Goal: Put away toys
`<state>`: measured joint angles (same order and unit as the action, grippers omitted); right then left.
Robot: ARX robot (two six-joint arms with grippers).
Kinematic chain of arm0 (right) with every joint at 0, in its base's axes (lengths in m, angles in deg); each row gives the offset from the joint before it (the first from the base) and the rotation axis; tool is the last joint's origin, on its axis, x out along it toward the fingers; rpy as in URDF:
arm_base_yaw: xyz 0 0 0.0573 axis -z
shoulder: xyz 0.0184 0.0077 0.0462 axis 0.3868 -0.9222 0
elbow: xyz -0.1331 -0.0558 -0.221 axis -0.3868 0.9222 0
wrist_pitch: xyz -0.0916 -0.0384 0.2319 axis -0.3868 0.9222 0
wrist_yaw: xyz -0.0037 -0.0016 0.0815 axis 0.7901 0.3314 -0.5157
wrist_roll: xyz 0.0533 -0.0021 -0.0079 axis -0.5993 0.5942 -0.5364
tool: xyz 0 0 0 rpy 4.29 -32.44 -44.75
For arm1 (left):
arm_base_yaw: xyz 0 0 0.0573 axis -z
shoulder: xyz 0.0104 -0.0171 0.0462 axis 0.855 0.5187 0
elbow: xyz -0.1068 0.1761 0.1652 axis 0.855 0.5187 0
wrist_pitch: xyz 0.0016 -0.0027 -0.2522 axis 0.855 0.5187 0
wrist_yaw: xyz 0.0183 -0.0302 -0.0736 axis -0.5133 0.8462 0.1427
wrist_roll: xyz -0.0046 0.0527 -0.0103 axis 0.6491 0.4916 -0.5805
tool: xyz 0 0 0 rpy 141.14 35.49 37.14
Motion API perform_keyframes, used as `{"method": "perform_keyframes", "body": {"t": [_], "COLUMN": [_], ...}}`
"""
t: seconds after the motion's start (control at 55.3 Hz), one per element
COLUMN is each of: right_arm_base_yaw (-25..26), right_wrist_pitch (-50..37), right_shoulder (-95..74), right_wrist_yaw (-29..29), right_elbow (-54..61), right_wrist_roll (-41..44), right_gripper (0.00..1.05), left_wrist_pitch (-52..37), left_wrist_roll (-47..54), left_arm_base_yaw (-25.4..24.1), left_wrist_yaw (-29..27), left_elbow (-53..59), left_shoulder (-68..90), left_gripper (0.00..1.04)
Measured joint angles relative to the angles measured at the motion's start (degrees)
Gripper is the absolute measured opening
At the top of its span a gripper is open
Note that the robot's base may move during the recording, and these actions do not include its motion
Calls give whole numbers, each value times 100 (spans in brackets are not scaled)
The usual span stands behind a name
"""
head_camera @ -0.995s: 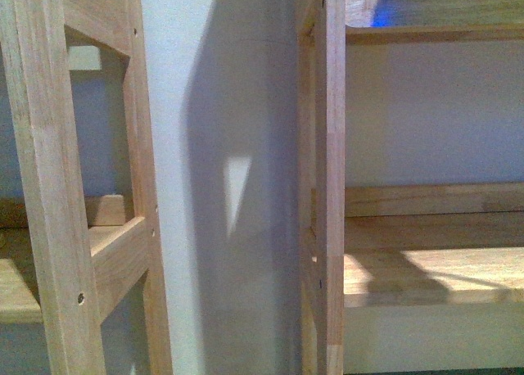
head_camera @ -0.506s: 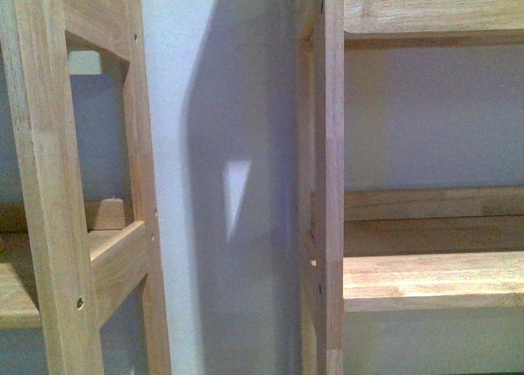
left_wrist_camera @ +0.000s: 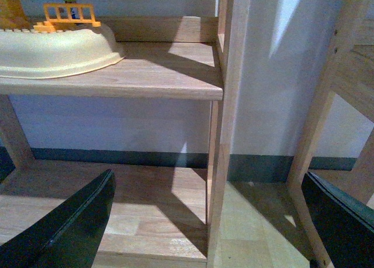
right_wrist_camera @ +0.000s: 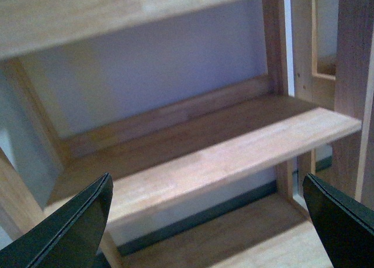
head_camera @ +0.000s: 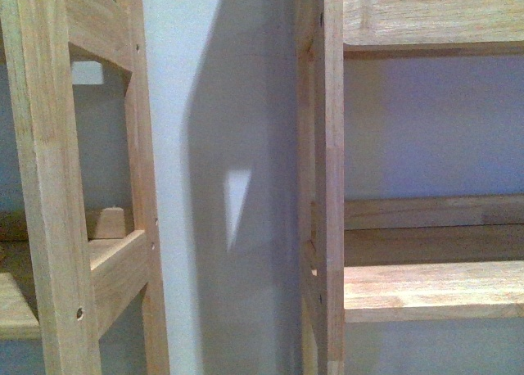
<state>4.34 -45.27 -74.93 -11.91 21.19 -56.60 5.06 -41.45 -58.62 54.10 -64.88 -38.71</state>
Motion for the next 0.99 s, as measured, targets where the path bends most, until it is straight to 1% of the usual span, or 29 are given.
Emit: {"method": "perform_keyframes", "body": {"t": [0.09, 0.145, 0.199, 0.326, 0.868, 0.886, 0.904, 0.922, 0.94, 0.995], "right_arm_base_yaw": [-564, -772, -861, -863, -861, -804, -675, -442, -275, 52], "right_wrist_pitch": [-160, -365, -391, -289, -284, -205, 0, 278, 428, 551], "right_shoulder": [105, 133, 177, 323, 348, 378, 446, 546, 616, 741], "right_wrist_yaw": [415, 581, 669, 745, 741, 555, 92, -505, -929, -1746], "right_elbow": [332, 516, 662, 988, 990, 981, 951, 949, 964, 1014], "right_wrist_roll": [11, 63, 63, 39, 39, 50, 136, 313, 409, 562], "right_gripper": [98, 98, 98, 98, 98, 97, 94, 89, 86, 77], "left_wrist_pitch": [0, 0, 0, 0, 0, 0, 0, 0, 0, 0], "left_wrist_roll": [0, 0, 0, 0, 0, 0, 0, 0, 0, 0], "left_arm_base_yaw": [0, 0, 0, 0, 0, 0, 0, 0, 0, 0], "left_wrist_yaw": [0, 0, 2, 0, 0, 2, 0, 0, 0, 0], "left_elbow": [-2, -2, 0, 0, 0, 0, 0, 0, 0, 0], "left_shoulder": [0, 0, 0, 0, 0, 0, 0, 0, 0, 0], "left_gripper": [98, 98, 98, 98, 98, 98, 98, 98, 98, 98]}}
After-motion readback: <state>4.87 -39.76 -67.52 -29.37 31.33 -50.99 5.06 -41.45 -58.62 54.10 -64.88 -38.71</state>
